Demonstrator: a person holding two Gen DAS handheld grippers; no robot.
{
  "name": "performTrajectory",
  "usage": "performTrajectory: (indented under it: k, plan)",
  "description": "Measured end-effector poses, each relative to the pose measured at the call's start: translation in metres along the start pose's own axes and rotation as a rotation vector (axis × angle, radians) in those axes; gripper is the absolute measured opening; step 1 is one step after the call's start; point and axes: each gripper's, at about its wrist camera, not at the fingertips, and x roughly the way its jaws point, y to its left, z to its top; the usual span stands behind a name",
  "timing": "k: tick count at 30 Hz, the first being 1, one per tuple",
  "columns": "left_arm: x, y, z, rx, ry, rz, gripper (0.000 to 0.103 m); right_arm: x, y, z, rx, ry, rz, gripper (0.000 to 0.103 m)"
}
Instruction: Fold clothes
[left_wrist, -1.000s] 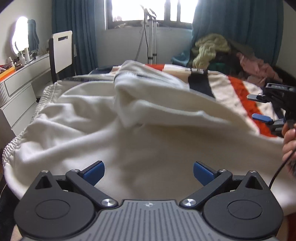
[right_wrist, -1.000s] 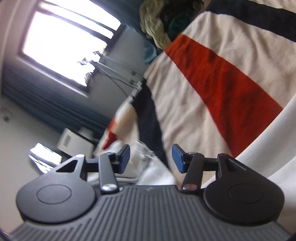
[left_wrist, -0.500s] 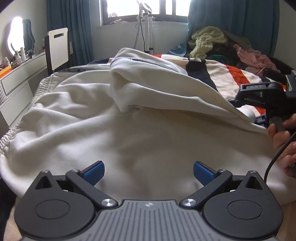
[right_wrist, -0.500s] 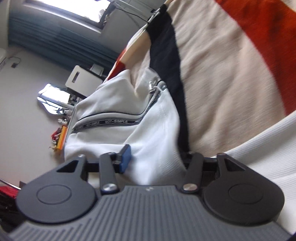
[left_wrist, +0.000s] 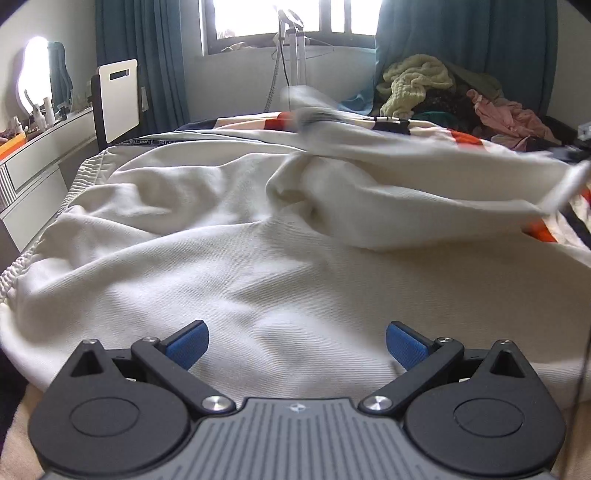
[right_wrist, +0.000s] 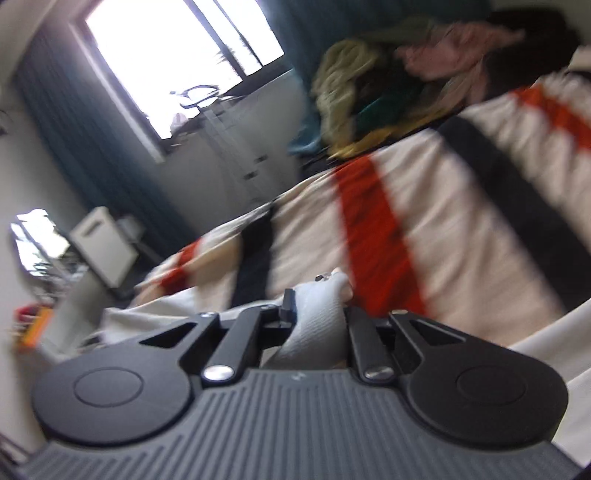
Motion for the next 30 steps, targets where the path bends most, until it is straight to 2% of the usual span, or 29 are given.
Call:
performTrajectory:
  k: [6,9,10,17,19,22,25,27,28,29,30]
  plan:
    - [-0.002,-0.005,0.005,0.014,-0.018,0.015,0.103,-0.030,-0.085,0.058,-0.076,-0.106,-0.308,0.010]
    - [0.003,-0.004,0.008,0.008,0.000,0.009,0.103,-0.031,-0.109,0.077,-0.135,-0.153,-0.409,0.010]
    - [0.004,-0.003,0.008,0.006,0.005,0.007,0.103,-0.027,-0.108,0.083,-0.186,-0.167,-0.444,0.007]
    - [0.004,0.001,0.010,0.000,0.009,0.010,0.103,-0.008,-0.099,0.100,-0.372,-0.273,-0.542,0.006]
    - [0.004,0.004,0.011,-0.006,0.004,0.005,0.103,-0.009,-0.115,0.094,-0.329,-0.267,-0.543,0.006]
    - [0.004,0.005,0.012,-0.010,0.002,-0.001,0.103,-0.014,-0.145,0.072,-0.206,-0.200,-0.515,0.007]
    - [0.002,0.006,0.013,-0.009,-0.002,-0.013,0.103,-0.021,-0.176,0.047,-0.033,-0.129,-0.452,0.013]
    - [-0.001,0.007,0.013,-0.006,-0.008,-0.019,0.103,-0.028,-0.192,0.035,0.091,-0.087,-0.424,0.021]
    - [-0.003,0.008,0.013,-0.006,-0.011,-0.021,0.103,-0.034,-0.193,0.029,0.115,-0.089,-0.422,0.033]
    - [-0.004,0.008,0.013,-0.007,-0.013,-0.023,0.103,-0.039,-0.194,0.024,0.140,-0.091,-0.420,0.051]
    - [-0.005,0.009,0.012,-0.008,-0.015,-0.023,0.103,-0.045,-0.194,0.018,0.163,-0.096,-0.418,0.061]
